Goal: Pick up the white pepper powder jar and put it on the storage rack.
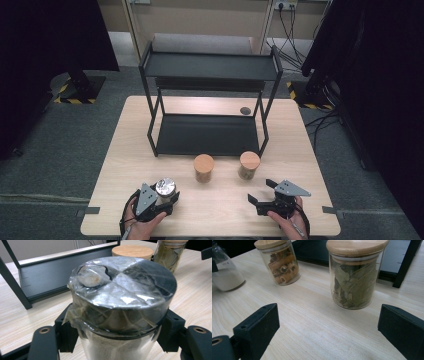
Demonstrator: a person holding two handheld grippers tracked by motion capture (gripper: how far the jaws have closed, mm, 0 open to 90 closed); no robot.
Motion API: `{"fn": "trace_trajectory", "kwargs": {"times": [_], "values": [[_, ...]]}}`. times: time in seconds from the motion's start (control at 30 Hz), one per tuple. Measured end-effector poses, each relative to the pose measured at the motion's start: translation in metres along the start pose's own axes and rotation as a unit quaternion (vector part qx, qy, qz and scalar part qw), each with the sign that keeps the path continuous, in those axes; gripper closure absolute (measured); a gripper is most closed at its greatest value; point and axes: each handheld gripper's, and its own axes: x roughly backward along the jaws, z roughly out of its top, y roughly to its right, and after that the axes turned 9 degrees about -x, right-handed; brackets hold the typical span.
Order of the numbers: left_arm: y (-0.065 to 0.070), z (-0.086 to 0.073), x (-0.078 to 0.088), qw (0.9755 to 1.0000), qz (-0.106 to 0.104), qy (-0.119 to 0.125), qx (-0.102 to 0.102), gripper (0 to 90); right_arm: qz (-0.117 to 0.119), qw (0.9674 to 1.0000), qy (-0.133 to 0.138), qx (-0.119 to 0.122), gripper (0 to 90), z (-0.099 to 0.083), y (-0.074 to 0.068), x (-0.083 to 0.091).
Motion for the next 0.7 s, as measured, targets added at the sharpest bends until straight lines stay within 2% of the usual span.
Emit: {"fn": "trace_trajectory", "kwargs": {"times": [0.43, 0.7], "values": [[-0.008, 0.006, 0.001, 1.0000, -0.006, 0.001, 0.007, 31.0, -0.002, 1.0000, 0.003, -0.001, 4.3, 0.000, -0.001, 0.002], [-0.010, 0.013, -0.001, 1.0000, -0.006, 0.005, 0.000, 31.0, 0.000, 1.0000, 0.003, 0.001, 4.3, 0.000, -0.001, 0.002]]}}
